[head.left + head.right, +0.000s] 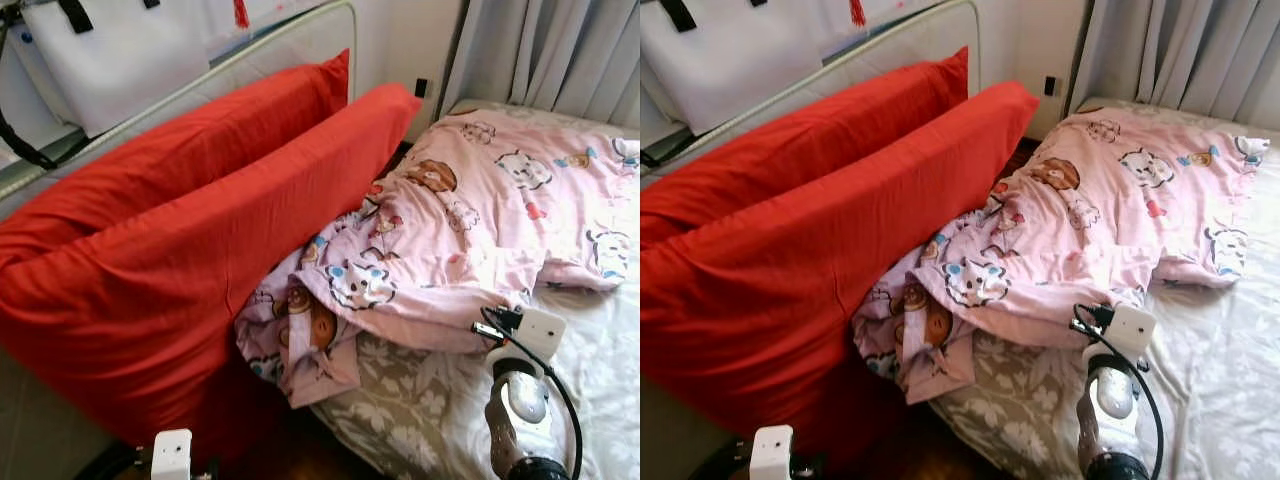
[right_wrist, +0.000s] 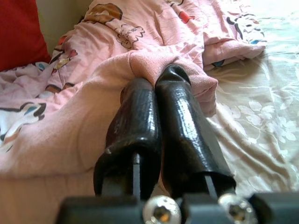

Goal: Clean up the room

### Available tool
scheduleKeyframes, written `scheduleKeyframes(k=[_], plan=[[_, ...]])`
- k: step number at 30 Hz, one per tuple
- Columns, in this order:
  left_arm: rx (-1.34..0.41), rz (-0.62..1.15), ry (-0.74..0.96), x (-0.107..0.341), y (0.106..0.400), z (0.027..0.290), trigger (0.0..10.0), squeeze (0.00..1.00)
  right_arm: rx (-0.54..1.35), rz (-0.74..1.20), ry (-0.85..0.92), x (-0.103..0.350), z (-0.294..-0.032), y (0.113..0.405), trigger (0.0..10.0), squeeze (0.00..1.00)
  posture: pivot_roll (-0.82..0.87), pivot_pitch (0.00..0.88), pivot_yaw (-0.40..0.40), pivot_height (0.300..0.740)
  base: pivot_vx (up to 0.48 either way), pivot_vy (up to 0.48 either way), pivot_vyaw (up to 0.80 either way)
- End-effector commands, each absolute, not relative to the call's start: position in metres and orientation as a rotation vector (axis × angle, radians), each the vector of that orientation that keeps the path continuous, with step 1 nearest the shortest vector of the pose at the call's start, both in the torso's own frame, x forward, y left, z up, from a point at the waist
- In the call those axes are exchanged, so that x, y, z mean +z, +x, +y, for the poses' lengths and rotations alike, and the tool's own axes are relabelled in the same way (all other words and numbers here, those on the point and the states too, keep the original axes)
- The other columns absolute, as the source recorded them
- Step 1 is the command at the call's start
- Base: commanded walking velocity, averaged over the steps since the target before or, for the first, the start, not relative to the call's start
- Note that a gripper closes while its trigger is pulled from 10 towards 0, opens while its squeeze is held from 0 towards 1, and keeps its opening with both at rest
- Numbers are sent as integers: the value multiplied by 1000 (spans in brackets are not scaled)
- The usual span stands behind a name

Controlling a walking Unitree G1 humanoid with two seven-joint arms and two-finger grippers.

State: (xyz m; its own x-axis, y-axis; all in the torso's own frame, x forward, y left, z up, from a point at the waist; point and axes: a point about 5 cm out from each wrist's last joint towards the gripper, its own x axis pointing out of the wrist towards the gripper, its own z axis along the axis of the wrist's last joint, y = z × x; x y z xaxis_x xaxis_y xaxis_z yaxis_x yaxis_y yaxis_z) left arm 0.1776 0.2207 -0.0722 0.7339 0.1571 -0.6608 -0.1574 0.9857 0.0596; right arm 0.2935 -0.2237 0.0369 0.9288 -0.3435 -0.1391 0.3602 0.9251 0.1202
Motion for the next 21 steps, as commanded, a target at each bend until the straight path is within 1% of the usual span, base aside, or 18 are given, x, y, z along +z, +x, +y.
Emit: scheduleKeyframes(k=[1, 6, 21], plan=[[172, 760, 24, -75, 169, 227, 10000, 0, -367, 102, 142, 39, -224, 294, 10000, 0, -54, 67, 59, 740, -247, 0, 0], [170, 760, 26, -75, 169, 227, 10000, 0, -374, 101, 140, 39, -225, 294, 10000, 0, -54, 68, 59, 740, -247, 0, 0], [160, 760, 30, -75, 170, 227, 10000, 0, -484, 62, 79, 46, -243, 291, 10000, 0, -54, 66, 59, 740, -247, 0, 0]])
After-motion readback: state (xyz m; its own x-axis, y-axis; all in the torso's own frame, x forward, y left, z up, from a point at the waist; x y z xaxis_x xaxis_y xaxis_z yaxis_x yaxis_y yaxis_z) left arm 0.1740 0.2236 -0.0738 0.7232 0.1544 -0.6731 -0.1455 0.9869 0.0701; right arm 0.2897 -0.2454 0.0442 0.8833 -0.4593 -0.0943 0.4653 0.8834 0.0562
